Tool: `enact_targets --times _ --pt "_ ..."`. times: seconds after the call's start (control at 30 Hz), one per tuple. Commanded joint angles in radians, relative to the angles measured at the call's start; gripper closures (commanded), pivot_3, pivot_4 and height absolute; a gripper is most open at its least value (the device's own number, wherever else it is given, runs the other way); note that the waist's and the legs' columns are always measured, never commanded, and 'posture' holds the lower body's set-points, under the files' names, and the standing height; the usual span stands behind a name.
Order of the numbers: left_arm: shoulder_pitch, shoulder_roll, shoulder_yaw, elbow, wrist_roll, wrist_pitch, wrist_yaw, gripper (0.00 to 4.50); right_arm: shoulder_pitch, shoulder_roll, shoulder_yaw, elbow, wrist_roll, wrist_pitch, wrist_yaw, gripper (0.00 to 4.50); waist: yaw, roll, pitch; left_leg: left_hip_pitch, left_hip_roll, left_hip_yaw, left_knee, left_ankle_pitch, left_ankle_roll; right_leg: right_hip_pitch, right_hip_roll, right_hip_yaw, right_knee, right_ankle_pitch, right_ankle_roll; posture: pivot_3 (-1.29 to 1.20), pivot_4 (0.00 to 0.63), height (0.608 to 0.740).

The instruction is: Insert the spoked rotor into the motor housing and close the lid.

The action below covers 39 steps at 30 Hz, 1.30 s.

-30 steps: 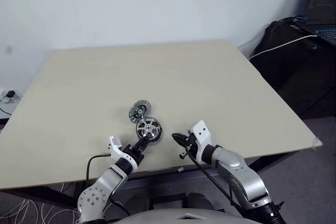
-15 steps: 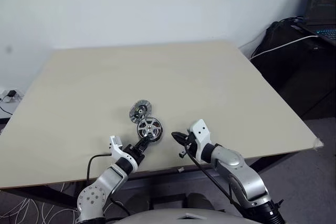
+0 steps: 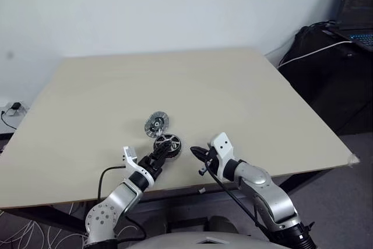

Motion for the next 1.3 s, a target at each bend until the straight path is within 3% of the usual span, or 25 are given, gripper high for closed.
enact_targets --times 0.03,0.4,0.5,0.57,0.7,0.8,1.17,1.3 --pt "0.042 0.000 -0.010 -0.060 0.016 -0.009 0.004 0.01 -0.019 0.006 -0.005 -0.024 0.000 -0.010 -0.006 4.50 -0.004 0.000 0.000 0.000 0.000 0.000 0.000 0.000 0.000 -0.001 0.000 0.000 0.000 0.000 0.000 0.00 0.000 0.740" --pt "0.132 0.024 -0.021 -0.187 0.059 -0.058 -0.005 0.01 -0.027 0.013 0.004 -0.009 -0.002 -0.014 0.000 4.50 -0.002 -0.003 0.003 -0.006 0.000 0.000 -0.001 -0.001 0.000 -0.007 0.000 0.000 0.000 -0.001 -0.001 0.00 0.000 0.740" --pt "0.152 0.052 -0.059 -0.230 0.190 -0.145 -0.055 0.01 -0.032 0.017 0.003 -0.004 -0.002 -0.018 -0.001 4.50 -0.002 -0.004 0.005 -0.006 0.000 0.000 -0.001 -0.001 0.000 -0.007 0.000 0.000 0.000 -0.001 -0.001 0.00 0.000 0.740" --pt "0.162 0.082 -0.115 -0.232 0.391 -0.302 -0.091 0.01 -0.041 0.025 0.003 0.003 -0.005 -0.025 -0.007 4.50 -0.001 -0.004 0.005 -0.006 0.000 0.000 -0.001 -0.001 0.000 -0.007 0.000 0.000 0.000 -0.001 -0.001 0.00 0.000 0.740" --pt "0.160 0.096 -0.171 -0.180 0.634 -0.530 -0.122 0.01 -0.076 0.058 0.025 0.030 -0.022 -0.032 -0.023 4.50 0.001 -0.004 0.006 -0.006 0.000 0.001 -0.002 -0.001 0.000 -0.008 0.000 0.001 -0.001 -0.001 -0.002 0.00 0.000 0.740" --pt "0.156 0.099 -0.193 -0.143 0.720 -0.612 -0.143 0.65 -0.121 0.090 0.058 0.071 -0.048 -0.032 -0.037 4.50 0.000 -0.003 0.006 -0.006 0.000 0.001 -0.002 -0.001 0.000 -0.008 0.000 0.001 -0.001 -0.001 -0.002 0.00 0.000 0.740" --pt "0.186 0.147 -0.234 -0.078 0.889 -0.715 -0.181 4.33 -0.347 0.225 0.156 0.309 -0.125 -0.020 -0.039 4.50 -0.005 -0.001 0.007 -0.006 0.000 0.001 -0.003 0.000 0.001 -0.009 0.002 0.000 0.000 0.000 -0.002 0.00 0.000 0.740" --pt "0.201 0.180 -0.253 -0.039 0.994 -0.818 -0.188 4.46 -0.410 0.263 0.191 0.399 -0.149 -0.045 -0.019 4.50 -0.005 -0.001 0.007 -0.006 0.000 0.001 -0.005 0.002 0.004 -0.010 0.002 0.000 0.000 0.004 -0.006 0.00 0.000 0.740"
